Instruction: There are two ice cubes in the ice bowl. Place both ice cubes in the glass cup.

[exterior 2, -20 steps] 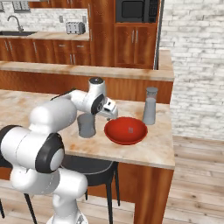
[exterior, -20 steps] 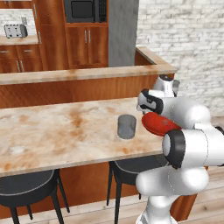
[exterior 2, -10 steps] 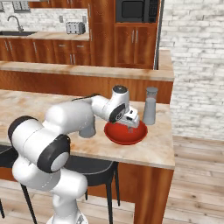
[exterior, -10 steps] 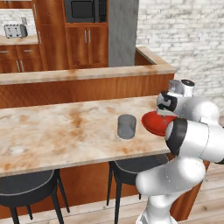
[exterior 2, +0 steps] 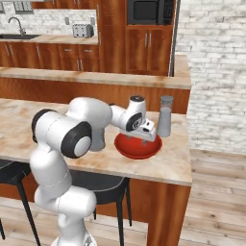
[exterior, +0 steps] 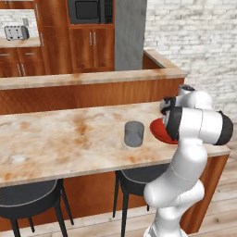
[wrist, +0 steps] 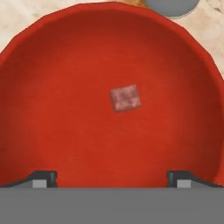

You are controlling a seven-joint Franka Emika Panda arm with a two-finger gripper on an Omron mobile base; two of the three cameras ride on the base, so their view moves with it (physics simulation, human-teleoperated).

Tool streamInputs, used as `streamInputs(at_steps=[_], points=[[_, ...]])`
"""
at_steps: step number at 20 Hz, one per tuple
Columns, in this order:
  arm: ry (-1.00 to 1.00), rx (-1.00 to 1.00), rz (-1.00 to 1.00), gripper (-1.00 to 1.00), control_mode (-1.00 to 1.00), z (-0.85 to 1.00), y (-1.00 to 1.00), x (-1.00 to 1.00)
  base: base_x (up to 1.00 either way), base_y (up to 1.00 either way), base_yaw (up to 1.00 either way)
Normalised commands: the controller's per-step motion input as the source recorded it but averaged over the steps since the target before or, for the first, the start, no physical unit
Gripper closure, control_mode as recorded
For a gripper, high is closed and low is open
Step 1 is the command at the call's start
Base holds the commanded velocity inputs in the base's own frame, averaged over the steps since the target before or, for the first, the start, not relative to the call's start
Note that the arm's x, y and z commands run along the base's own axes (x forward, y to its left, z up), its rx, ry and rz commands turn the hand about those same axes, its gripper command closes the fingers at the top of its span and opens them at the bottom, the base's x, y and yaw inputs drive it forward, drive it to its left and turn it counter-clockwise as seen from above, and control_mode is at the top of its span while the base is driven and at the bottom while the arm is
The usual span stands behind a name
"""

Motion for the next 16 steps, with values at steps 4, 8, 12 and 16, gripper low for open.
streamInputs(at_steps=[4,8,12,16], points=[[0.09,0.0,0.0,-1.0,-1.0,-0.26,-0.31,0.39,0.0,0.0,0.0],[0.01,0.0,-0.03,-1.0,-1.0,-0.23,-0.24,0.31,0.0,0.0,0.0],[0.0,0.0,-0.04,-1.0,-1.0,-0.27,-0.06,0.4,0.0,0.0,0.0],[0.04,0.0,-0.01,-1.0,-1.0,-0.33,0.0,0.24,0.0,0.0,0.0]])
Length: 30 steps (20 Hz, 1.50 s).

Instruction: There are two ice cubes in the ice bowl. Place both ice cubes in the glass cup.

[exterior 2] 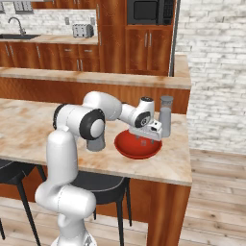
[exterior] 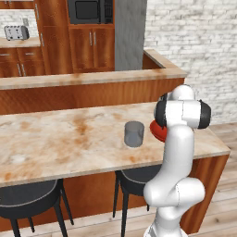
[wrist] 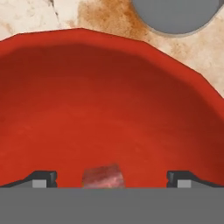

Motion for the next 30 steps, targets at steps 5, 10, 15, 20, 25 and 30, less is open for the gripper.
streamInputs(at_steps=[5,10,15,20,25,30], points=[[0.08,0.0,0.0,-1.0,-1.0,-0.33,0.0,0.03,0.0,0.0,0.0],[0.04,0.0,0.0,-1.0,-1.0,-0.16,0.0,0.0,0.0,0.0,0.0],[0.0,0.0,0.0,-1.0,-1.0,0.0,0.0,-0.16,0.0,0.0,0.0],[0.0,0.0,0.0,-1.0,-1.0,-0.02,0.07,-0.14,0.0,0.0,0.0],[0.0,0.0,0.0,-1.0,-1.0,0.0,0.07,-0.1,0.0,0.0,0.0],[0.0,0.0,0.0,-1.0,-1.0,-0.07,0.04,0.0,0.0,0.0,0.0]])
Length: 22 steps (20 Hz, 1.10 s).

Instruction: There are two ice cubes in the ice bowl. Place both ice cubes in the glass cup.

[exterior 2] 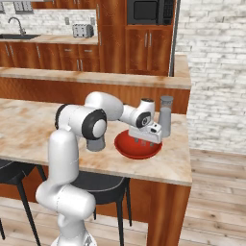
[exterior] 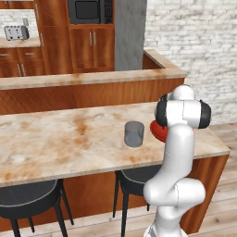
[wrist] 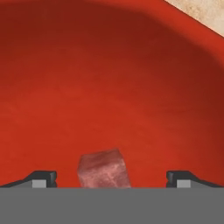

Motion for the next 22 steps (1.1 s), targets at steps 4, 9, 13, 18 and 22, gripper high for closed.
streamInputs(at_steps=[4,9,13,18,22], points=[[0.0,0.0,0.0,-1.0,-1.0,-0.08,0.05,0.0,0.0,0.0,0.0],[0.0,0.0,0.0,1.0,-1.0,-0.02,0.04,0.0,0.0,0.0,0.0],[0.0,0.0,0.0,1.0,-1.0,0.0,0.0,-0.01,0.0,0.0,0.0],[-0.11,0.0,0.0,1.0,-1.0,0.07,0.0,-0.3,0.0,0.0,0.0],[-0.24,0.0,-0.06,1.0,-1.0,0.87,0.3,-0.41,0.0,0.0,0.0]])
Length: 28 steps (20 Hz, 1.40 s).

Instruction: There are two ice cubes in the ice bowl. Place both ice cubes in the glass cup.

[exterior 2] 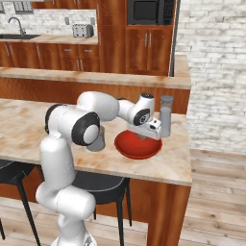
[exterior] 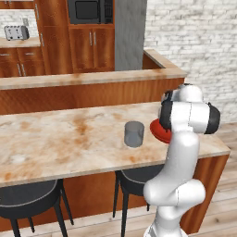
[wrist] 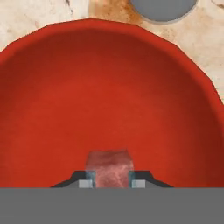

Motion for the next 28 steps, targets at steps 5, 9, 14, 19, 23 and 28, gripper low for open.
streamInputs(at_steps=[5,9,14,19,23,28], points=[[-0.12,0.0,-0.05,1.0,-1.0,0.99,0.81,-0.39,0.0,0.0,0.0],[0.0,-0.01,-0.04,1.0,-1.0,0.73,1.0,-0.18,0.0,0.0,0.0],[0.0,-0.02,-0.04,1.0,-1.0,0.38,1.0,-0.06,0.0,0.0,0.0],[0.04,0.0,-0.02,1.0,-1.0,0.21,1.0,-0.04,0.0,0.0,0.0],[0.03,0.0,0.0,1.0,-1.0,0.0,0.92,-0.02,0.0,0.0,0.0],[0.01,0.0,0.0,1.0,-1.0,-0.06,0.24,0.03,0.0,0.0,0.0]])
